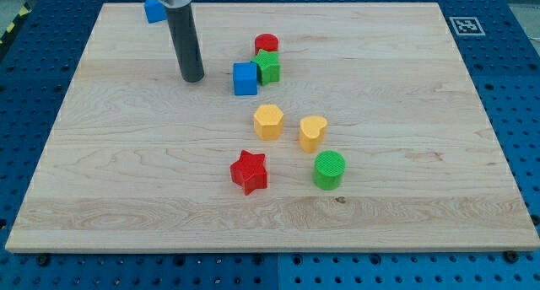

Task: Nudge the group of blocks up a bit

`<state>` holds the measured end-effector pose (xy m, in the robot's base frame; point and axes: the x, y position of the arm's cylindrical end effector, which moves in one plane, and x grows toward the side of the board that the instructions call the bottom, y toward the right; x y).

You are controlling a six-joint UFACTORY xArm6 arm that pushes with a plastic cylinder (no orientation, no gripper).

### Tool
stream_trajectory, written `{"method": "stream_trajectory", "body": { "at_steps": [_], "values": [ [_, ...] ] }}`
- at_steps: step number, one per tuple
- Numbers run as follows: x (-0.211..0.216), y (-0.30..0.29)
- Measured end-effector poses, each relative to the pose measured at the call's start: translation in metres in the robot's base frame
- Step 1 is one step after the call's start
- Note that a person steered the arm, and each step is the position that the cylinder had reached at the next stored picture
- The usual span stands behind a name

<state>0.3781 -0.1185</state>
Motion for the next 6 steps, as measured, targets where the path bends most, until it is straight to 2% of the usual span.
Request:
{"method": "stream_trajectory", "body": {
  "at_steps": [2, 4, 6],
  "values": [
    [0.061, 0.019],
    [0.030, 0.085],
    [0.020, 0.091]
  ]
}}
